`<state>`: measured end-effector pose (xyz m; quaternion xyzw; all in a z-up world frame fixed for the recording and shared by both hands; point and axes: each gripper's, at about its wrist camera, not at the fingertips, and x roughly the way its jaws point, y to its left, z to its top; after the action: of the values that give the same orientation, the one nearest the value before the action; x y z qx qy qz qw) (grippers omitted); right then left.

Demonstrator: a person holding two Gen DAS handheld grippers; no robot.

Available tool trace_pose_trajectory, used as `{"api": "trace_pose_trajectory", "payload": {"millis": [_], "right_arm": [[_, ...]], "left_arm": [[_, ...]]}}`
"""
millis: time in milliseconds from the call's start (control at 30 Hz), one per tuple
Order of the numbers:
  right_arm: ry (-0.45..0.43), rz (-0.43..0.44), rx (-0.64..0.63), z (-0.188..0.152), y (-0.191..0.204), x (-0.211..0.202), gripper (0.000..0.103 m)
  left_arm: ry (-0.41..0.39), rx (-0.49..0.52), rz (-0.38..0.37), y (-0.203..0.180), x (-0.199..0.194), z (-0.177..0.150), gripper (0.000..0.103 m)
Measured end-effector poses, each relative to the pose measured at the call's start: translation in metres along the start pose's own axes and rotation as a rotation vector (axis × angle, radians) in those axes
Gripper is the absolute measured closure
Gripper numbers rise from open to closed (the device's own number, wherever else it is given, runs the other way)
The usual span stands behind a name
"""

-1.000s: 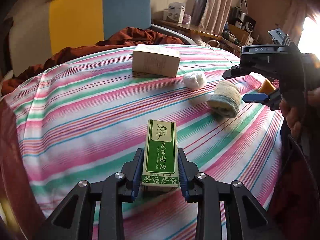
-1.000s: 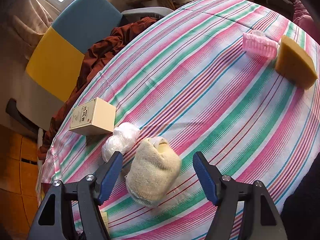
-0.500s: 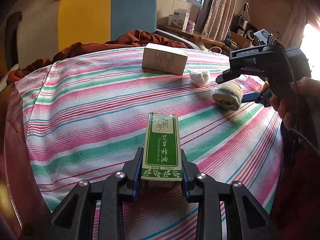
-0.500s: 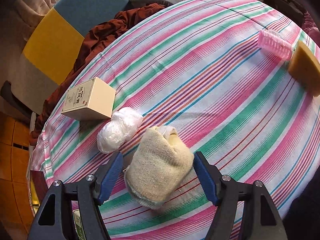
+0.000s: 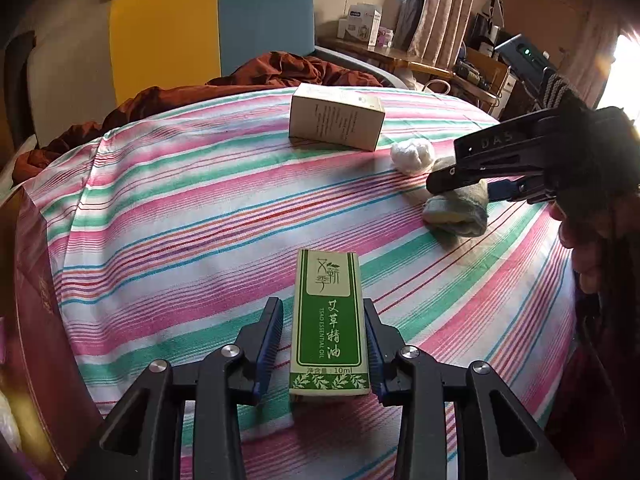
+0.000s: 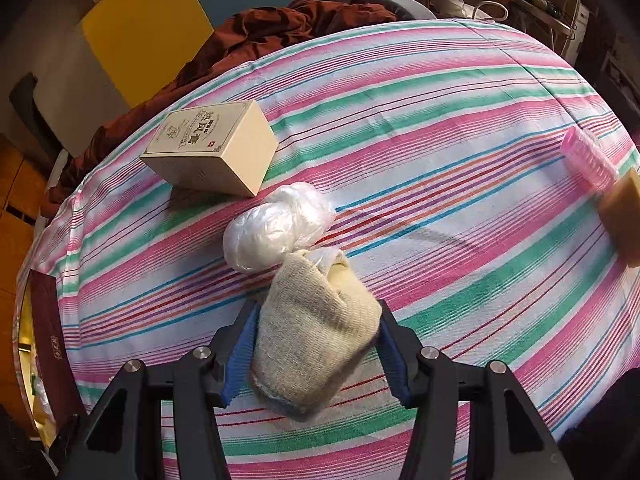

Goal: Organize objects
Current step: 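Grasp the green essential-oil box with the left tool while the right tool grasps the beige sock, then carry the green box into the gold tray and open the left tool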

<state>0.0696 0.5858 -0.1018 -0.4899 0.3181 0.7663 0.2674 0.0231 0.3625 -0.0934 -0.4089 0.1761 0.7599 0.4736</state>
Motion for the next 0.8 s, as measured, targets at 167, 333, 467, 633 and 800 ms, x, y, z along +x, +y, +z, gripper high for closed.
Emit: {"api": "trace_pose_trajectory", "payload": {"millis": [167, 333, 467, 633, 800], "right_arm": [[-0.001, -0.013, -0.017, -0.001, 0.000, -0.001, 0.047], [-0.007, -0.032, -0.044, -0.003, 0.003, -0.002, 0.047], [0.000, 0.002, -0.057, -0.004, 0.008, 0.000, 0.047], [0.029, 0.057, -0.131, -0.008, 0.024, 0.005, 0.047], [0.071, 0.131, -0.219, -0.014, 0.043, 0.008, 0.047]], "left_arm": [[-0.037, 0.016, 0.011, 0.002, 0.000, -0.006, 0.072], [-0.054, 0.033, 0.030, 0.000, 0.000, -0.009, 0.072], [-0.061, 0.043, 0.046, -0.003, 0.001, -0.009, 0.072], [-0.060, 0.031, 0.077, -0.003, -0.003, -0.012, 0.073], [-0.043, 0.015, 0.094, -0.004, -0.012, -0.018, 0.073]]}}
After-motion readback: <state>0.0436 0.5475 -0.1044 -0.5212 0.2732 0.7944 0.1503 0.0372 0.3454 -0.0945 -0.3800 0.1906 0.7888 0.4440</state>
